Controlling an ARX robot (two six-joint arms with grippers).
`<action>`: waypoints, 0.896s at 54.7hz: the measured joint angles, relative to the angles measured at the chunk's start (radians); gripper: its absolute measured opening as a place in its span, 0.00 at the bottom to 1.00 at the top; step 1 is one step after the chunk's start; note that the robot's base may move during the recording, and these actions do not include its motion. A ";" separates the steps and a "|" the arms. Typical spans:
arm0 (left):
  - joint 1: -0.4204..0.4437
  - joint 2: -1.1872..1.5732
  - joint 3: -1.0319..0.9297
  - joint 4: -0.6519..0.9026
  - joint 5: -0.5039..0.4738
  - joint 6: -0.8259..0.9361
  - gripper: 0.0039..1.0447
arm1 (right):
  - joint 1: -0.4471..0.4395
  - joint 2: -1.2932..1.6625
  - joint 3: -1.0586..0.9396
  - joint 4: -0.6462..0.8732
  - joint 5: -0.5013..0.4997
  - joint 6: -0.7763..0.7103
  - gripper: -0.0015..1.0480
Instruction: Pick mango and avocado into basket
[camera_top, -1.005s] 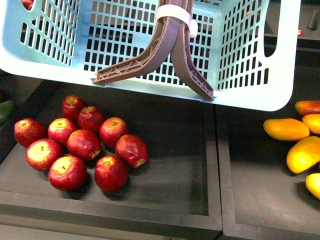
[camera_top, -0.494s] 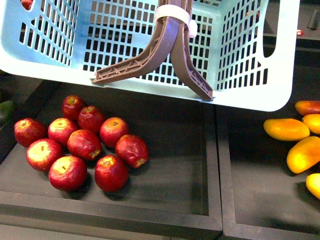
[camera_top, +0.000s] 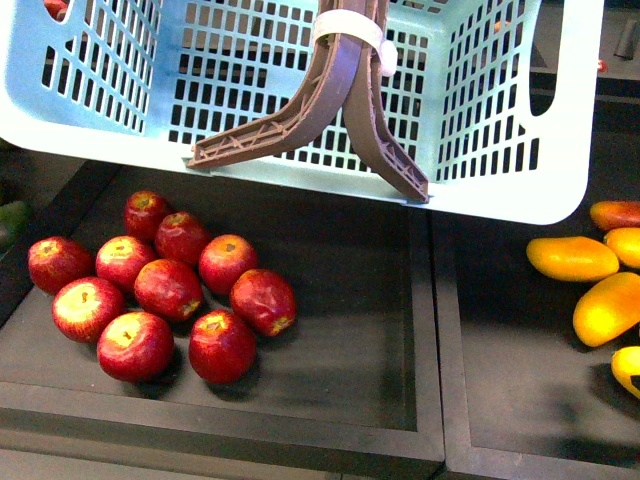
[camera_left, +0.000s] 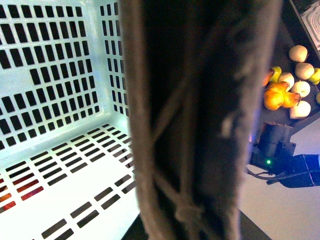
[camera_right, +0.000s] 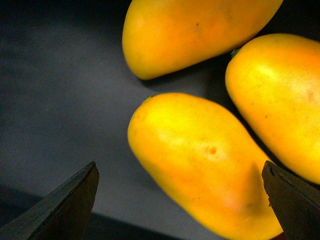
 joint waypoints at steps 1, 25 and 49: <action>0.000 0.000 0.000 0.000 0.000 0.000 0.06 | -0.001 0.009 0.008 0.006 -0.001 0.003 0.93; 0.000 0.000 0.000 0.000 0.000 0.000 0.06 | -0.001 0.116 0.120 -0.004 0.018 -0.012 0.93; 0.000 0.000 0.000 0.000 0.000 0.000 0.06 | -0.003 0.180 0.145 0.011 0.029 -0.006 0.93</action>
